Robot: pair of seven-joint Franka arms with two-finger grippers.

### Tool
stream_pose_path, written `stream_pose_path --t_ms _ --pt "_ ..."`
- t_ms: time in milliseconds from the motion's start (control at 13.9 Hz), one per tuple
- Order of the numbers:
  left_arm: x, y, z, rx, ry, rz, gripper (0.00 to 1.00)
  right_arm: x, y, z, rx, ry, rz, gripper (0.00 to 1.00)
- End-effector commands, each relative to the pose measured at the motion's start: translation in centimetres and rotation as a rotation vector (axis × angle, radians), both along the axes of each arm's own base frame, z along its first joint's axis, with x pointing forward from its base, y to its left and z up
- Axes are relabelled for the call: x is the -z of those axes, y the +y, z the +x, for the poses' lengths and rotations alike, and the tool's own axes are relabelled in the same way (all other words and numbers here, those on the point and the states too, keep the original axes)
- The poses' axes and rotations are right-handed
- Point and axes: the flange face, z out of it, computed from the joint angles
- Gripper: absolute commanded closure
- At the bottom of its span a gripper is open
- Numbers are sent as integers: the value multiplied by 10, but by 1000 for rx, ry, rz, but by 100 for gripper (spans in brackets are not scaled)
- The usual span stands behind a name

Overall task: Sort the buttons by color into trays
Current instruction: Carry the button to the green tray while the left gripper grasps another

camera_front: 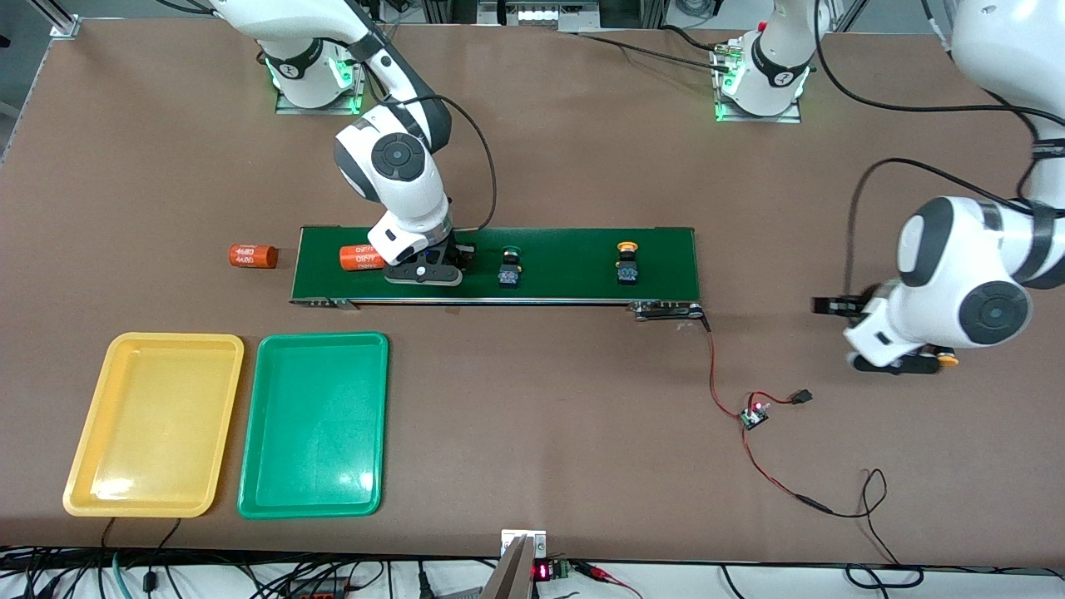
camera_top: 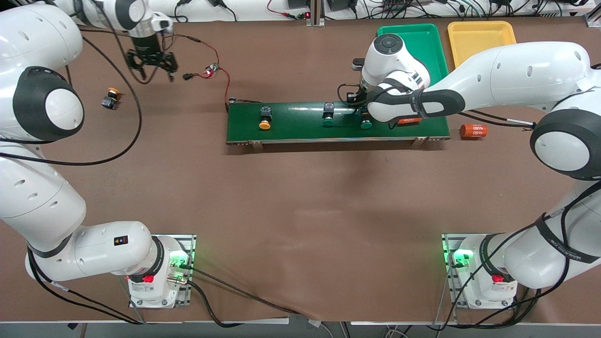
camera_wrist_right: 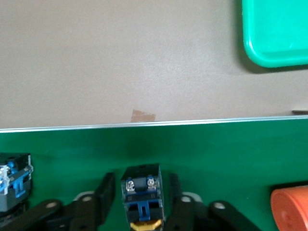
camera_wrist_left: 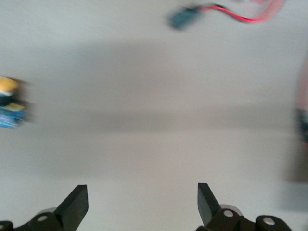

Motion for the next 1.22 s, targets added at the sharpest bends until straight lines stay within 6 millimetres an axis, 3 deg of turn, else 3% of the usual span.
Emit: stream_pose_path --t_ms 0,144,287,502,574,789,933,1148 --pt "20 24 8 72 4 103 0 2 1 3 -3 -16 -10 77" --pt "22 40 9 68 -8 130 0 0 -9 12 13 -23 -19 89" --pt "22 67 7 68 -3 197 0 -22 -28 31 24 -64 -18 93" --pt "40 114 5 121 -23 234 0 -63 -76 60 47 -109 -24 93" --pt "50 145 2 165 -27 199 0 -71 -96 69 42 -118 -29 93" --pt "79 197 -16 166 -113 55 0 -70 -170 98 0 -110 -64 93" --pt "96 211 -17 224 -146 20 0 -68 -222 120 -34 -99 -77 93" --pt "113 225 -23 235 -192 9 0 -49 -270 145 -37 -74 -71 93"
